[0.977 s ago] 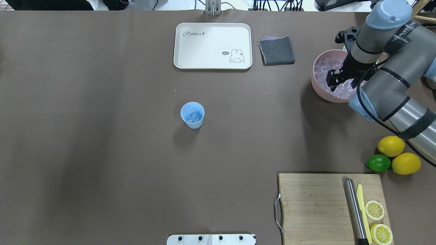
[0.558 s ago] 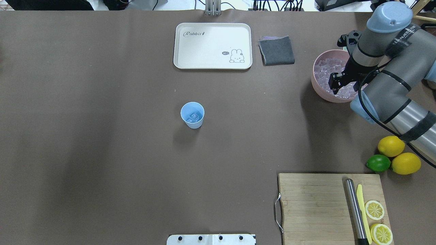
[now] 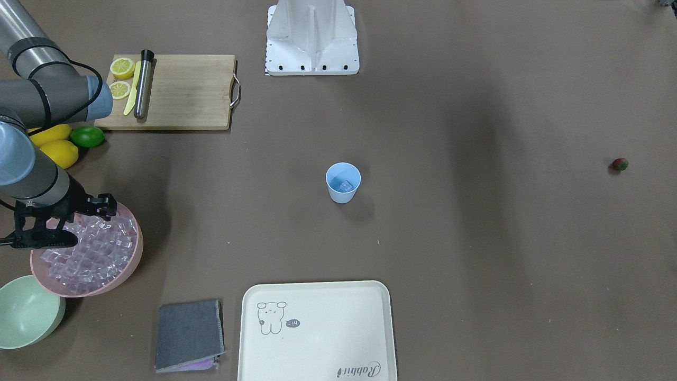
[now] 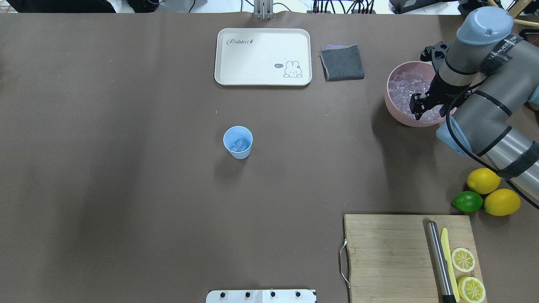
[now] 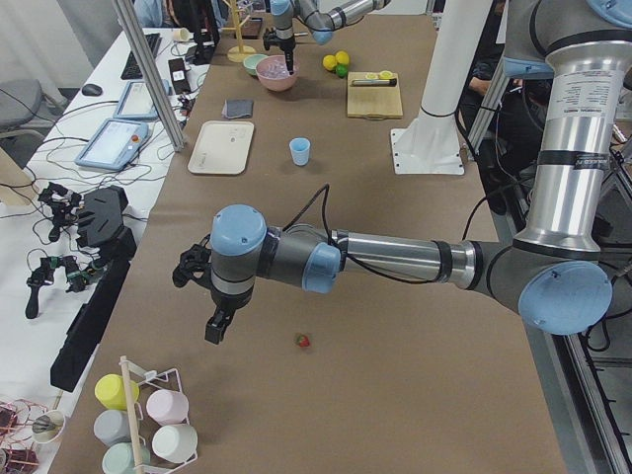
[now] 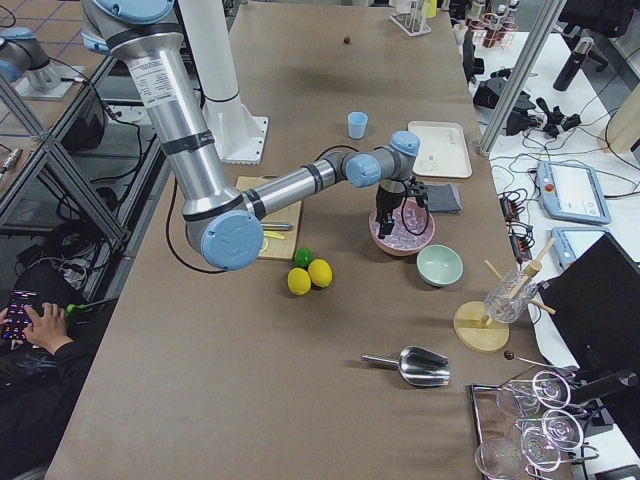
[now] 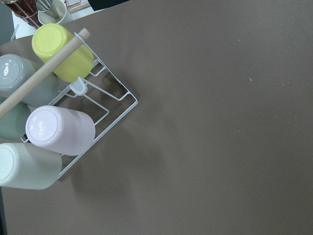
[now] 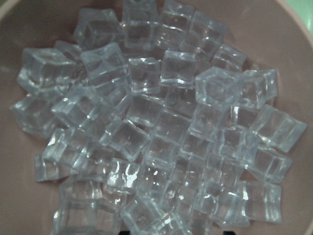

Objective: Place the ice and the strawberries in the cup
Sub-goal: 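Lower the right gripper into the ice and grasp a third cube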

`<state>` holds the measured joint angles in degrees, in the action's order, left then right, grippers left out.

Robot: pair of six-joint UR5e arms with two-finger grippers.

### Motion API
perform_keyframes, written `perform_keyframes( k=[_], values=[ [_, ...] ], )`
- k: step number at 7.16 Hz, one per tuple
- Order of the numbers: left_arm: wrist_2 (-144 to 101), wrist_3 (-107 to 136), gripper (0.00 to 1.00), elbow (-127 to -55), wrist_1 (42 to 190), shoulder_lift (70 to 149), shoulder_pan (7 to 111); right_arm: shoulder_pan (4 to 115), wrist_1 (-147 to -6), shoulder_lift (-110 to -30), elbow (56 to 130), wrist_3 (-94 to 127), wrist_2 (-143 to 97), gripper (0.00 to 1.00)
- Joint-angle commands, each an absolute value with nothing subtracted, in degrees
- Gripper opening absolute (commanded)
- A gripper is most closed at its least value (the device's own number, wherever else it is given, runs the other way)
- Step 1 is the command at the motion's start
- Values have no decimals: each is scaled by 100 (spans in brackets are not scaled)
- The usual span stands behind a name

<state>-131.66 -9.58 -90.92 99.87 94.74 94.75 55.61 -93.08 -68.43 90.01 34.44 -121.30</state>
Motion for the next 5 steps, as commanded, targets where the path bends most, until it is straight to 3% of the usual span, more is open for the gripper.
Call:
perform_keyframes(
  k=[1,2,3,5],
  values=[
    [-13166,-958,98,-9088,9984,9475,9475,5528,-9308,-6820,8991,3498,-12138,38],
    [-13166,-958,98,-9088,9984,9483,9475,5511,-9308,-6803,8983,3498,-12146,15],
    [-13166,-958,98,-9097,9993,9475,9475,5502,-9308,-6803,8974,3481,-12155,0],
    [-13166,-958,98,-9105,9993,9475,9475,5511,-9316,-6750,9026,3463,-12208,0]
  ],
)
